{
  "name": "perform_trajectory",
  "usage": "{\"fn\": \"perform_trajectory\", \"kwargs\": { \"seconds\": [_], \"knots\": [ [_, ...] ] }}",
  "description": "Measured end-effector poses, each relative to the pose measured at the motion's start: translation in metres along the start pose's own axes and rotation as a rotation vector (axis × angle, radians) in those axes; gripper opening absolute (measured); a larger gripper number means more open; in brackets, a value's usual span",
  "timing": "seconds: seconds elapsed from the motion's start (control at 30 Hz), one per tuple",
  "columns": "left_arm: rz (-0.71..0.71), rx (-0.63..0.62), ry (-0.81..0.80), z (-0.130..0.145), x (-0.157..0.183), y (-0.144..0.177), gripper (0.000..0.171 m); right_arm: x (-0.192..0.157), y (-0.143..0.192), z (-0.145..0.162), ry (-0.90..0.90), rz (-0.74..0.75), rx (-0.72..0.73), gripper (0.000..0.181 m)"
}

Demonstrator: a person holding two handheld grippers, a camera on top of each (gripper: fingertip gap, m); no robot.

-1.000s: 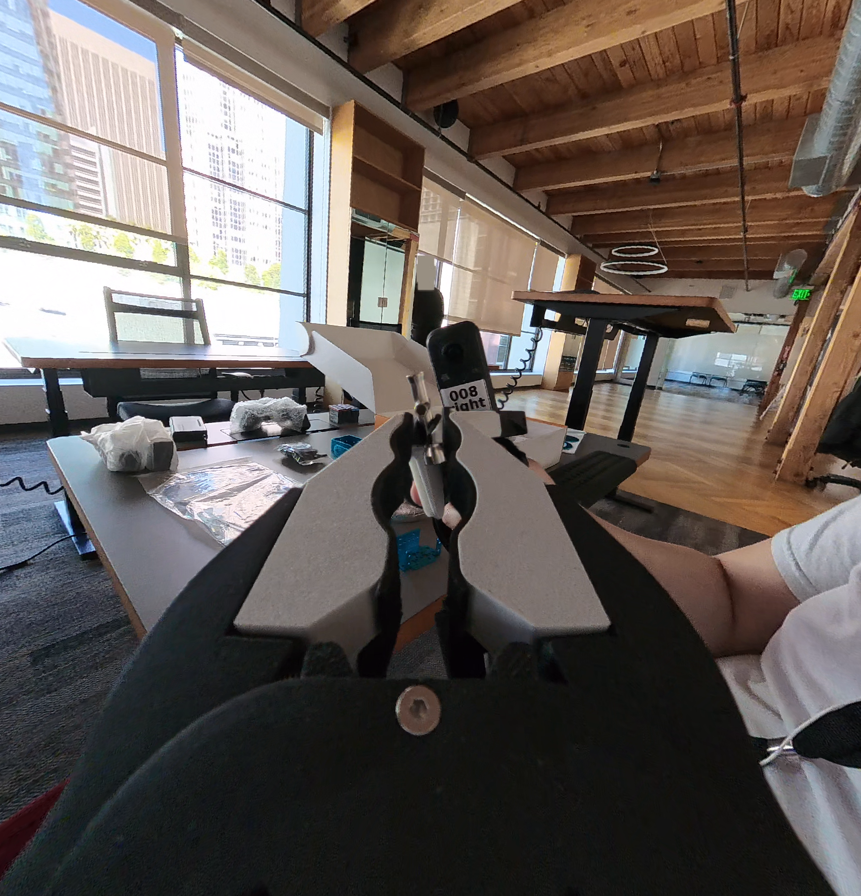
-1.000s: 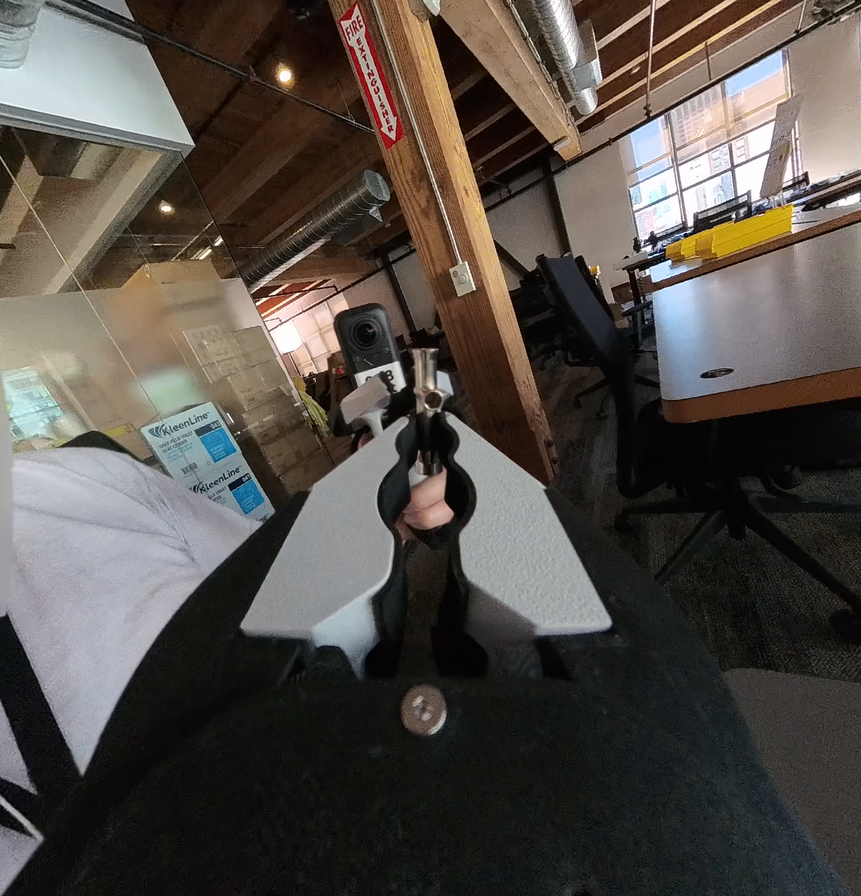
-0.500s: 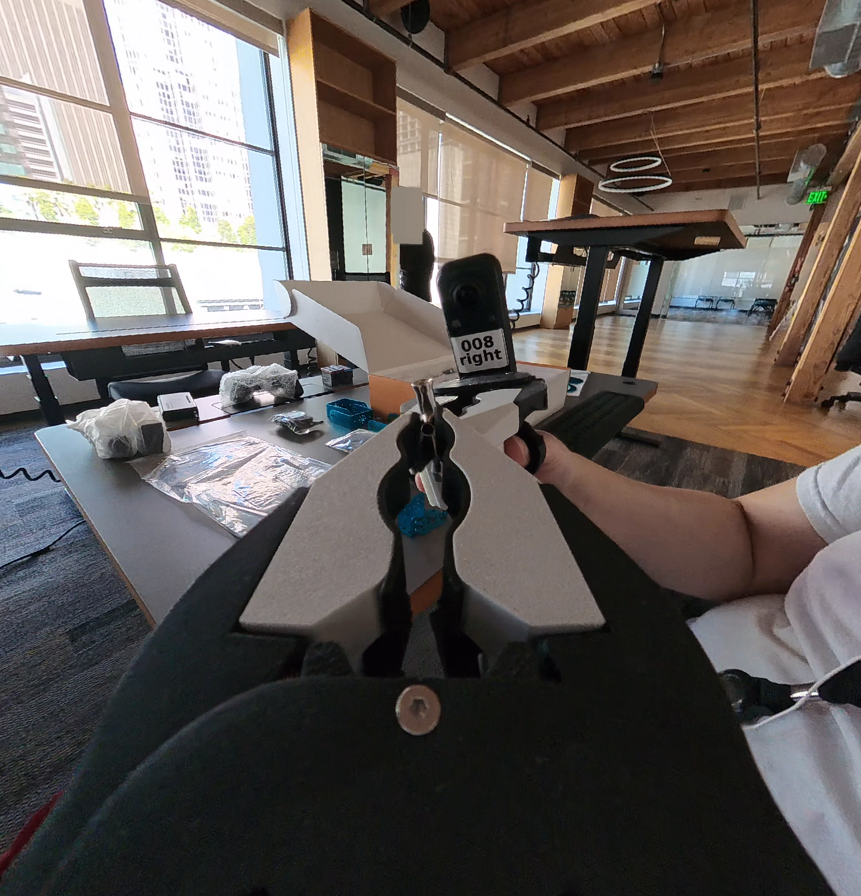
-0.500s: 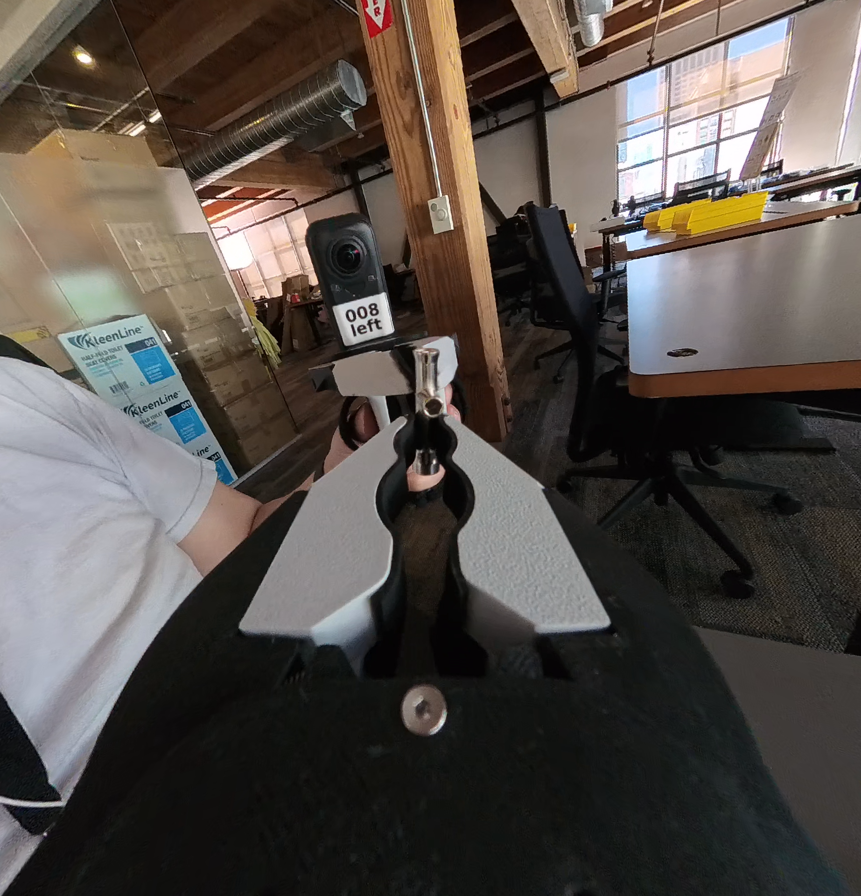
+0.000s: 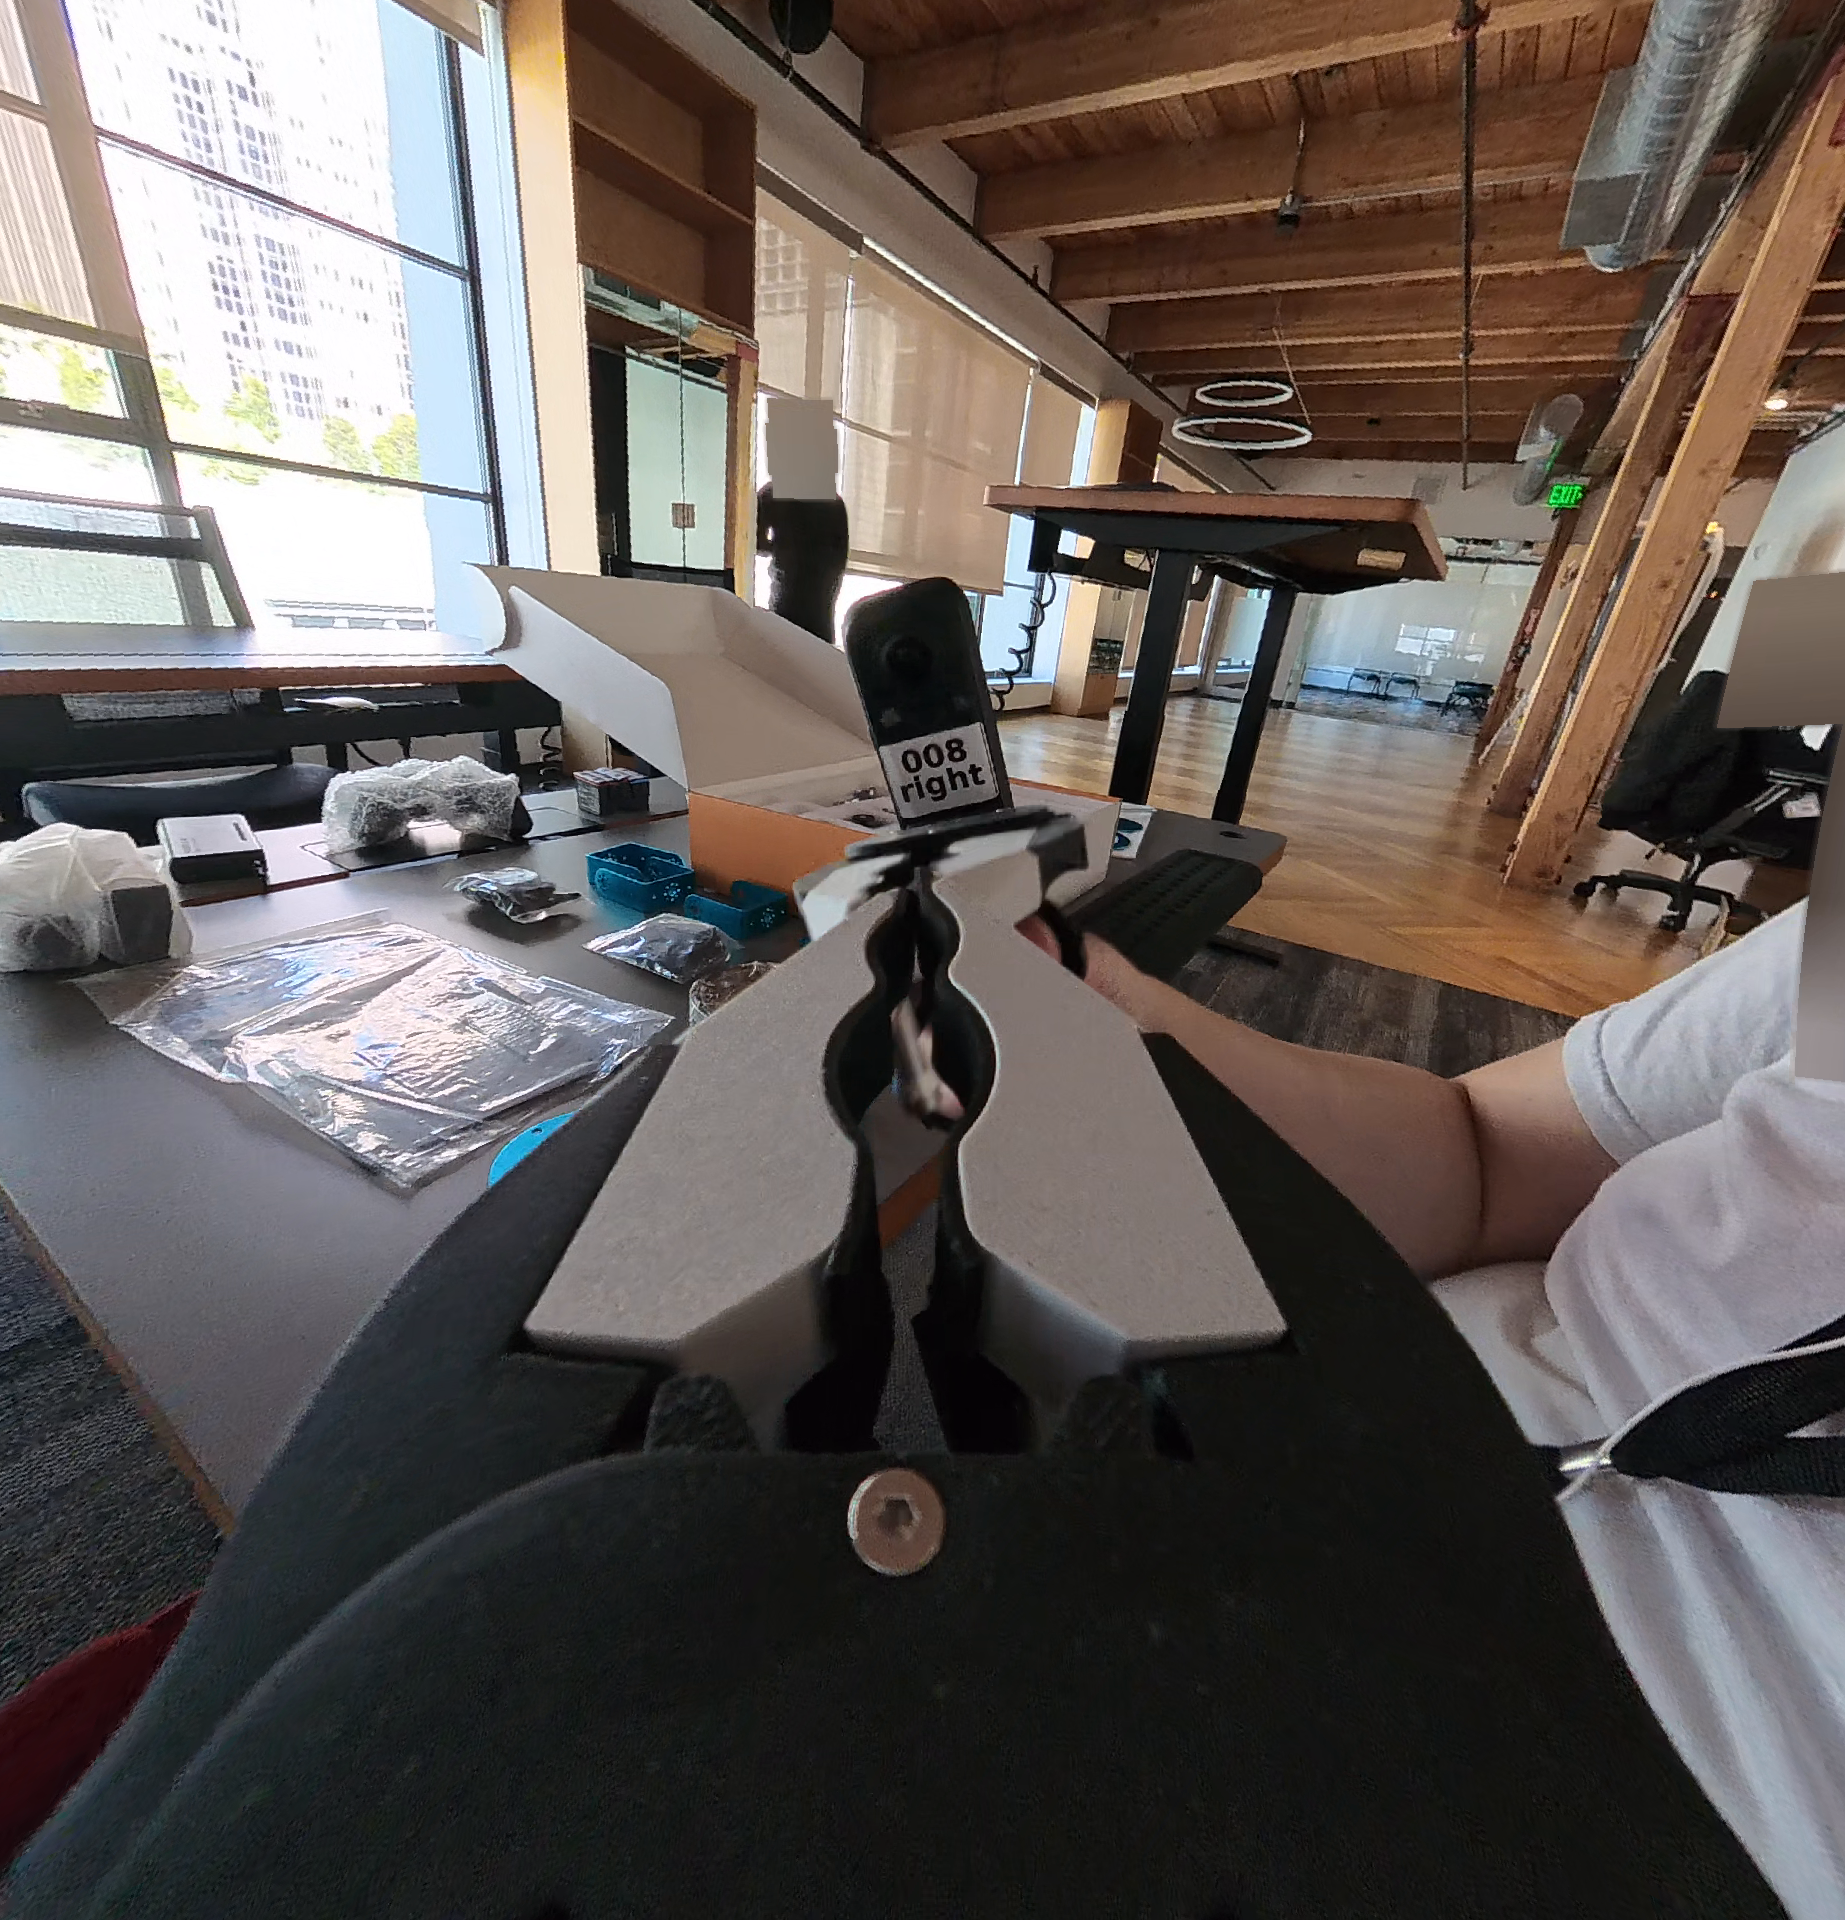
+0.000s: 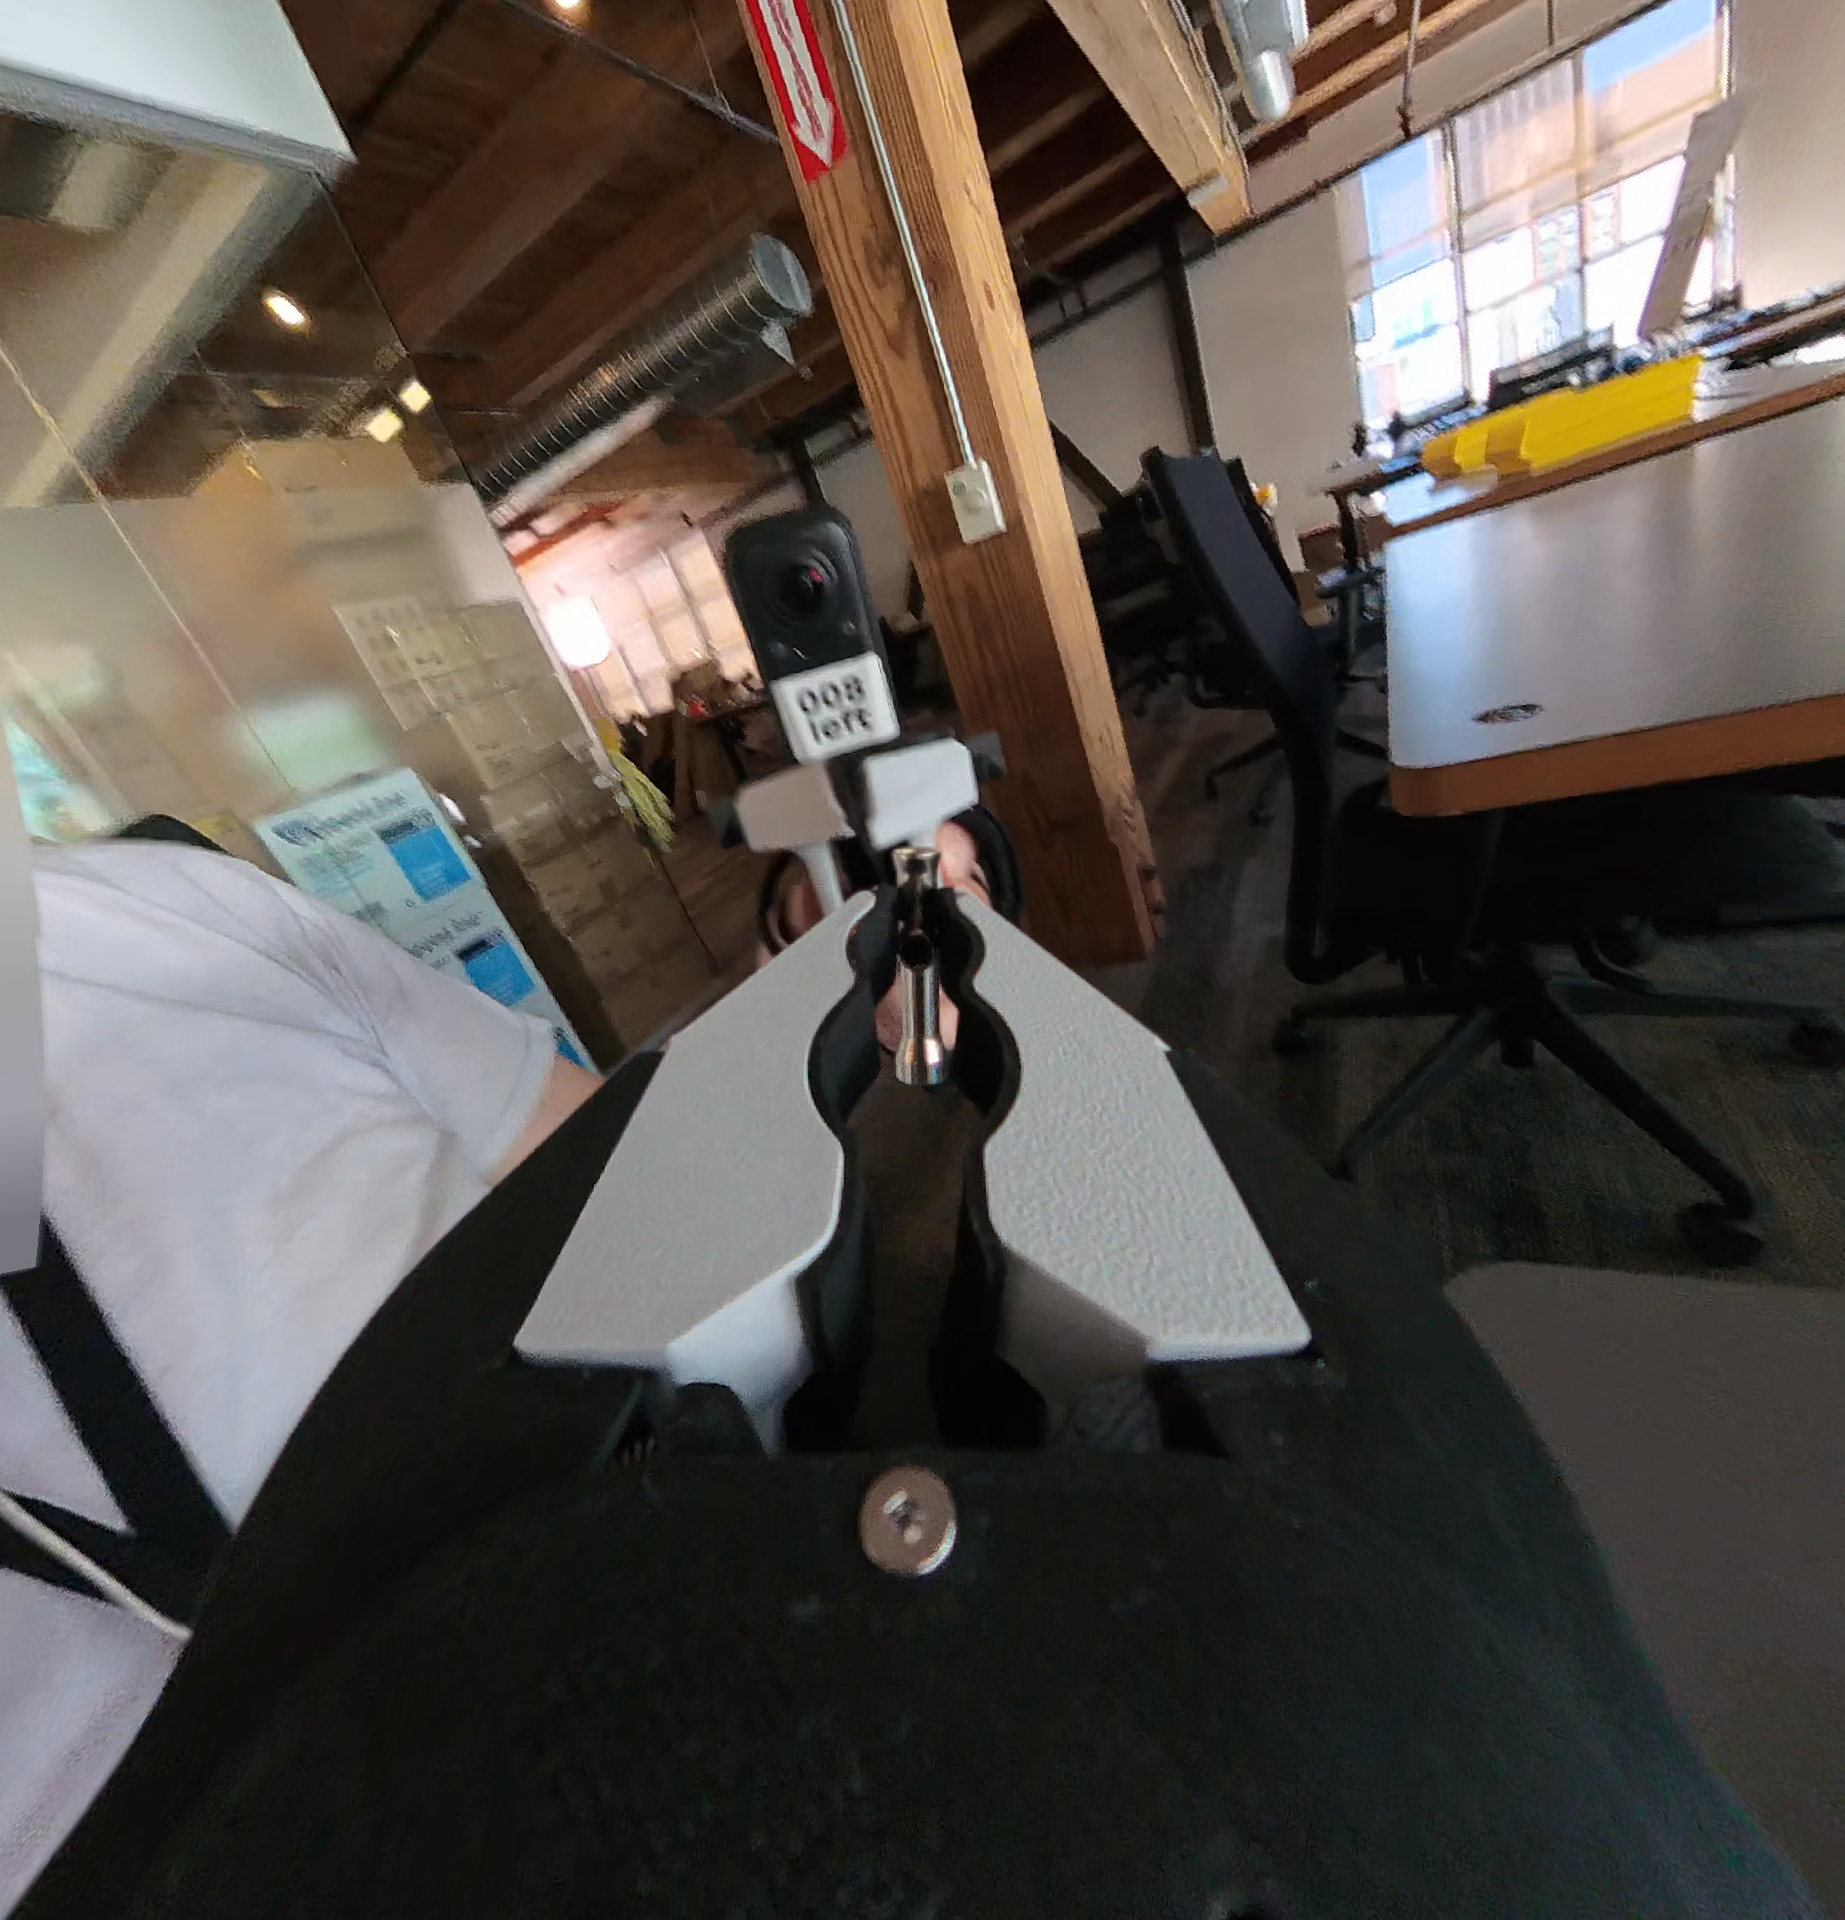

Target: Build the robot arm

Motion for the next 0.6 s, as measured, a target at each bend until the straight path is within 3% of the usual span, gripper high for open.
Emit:
{"fn": "perform_trajectory", "kwargs": {
  "seconds": [0.1,0.13,0.2,0.23,0.37,0.47,0.53,0.6],
  "knots": [
    [-0.076,-0.036,0.002,0.017,-0.017,-0.009,0.000,0.018,0.008,0.016,0.096,0.103,-0.078,0.005],
    [-0.101,-0.011,0.027,0.018,-0.025,-0.008,0.000,0.020,0.014,0.014,0.061,0.107,-0.039,0.005],
    [-0.088,0.054,0.114,0.018,-0.032,-0.005,0.022,0.022,0.029,0.004,-0.007,0.099,0.073,0.005],
    [-0.057,0.059,0.155,0.023,-0.030,-0.007,0.023,0.022,0.036,0.000,-0.030,0.091,0.130,0.005],
    [0.012,-0.048,0.198,0.052,-0.012,-0.040,0.037,0.013,0.058,-0.013,-0.083,-0.037,0.313,0.005],
    [0.010,-0.057,0.114,0.055,-0.001,-0.062,0.027,0.009,0.064,-0.011,-0.122,-0.115,0.370,0.005],
    [0.043,-0.073,0.056,0.053,0.010,-0.073,0.008,0.003,0.067,-0.012,-0.131,-0.175,0.412,0.005],
    [0.033,-0.109,0.003,0.048,0.019,-0.078,0.008,-0.004,0.075,-0.015,-0.127,-0.246,0.455,0.005]
  ]
}}
Point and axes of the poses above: each gripper's, where its closed fingertips meet, y back along the fingers, z out of its underside, x = y × z across the jaws, the point moved 5 cm from there along y, back along the fingers, and after that the axes turned 3 degrees about x, right-handed, at the moved point
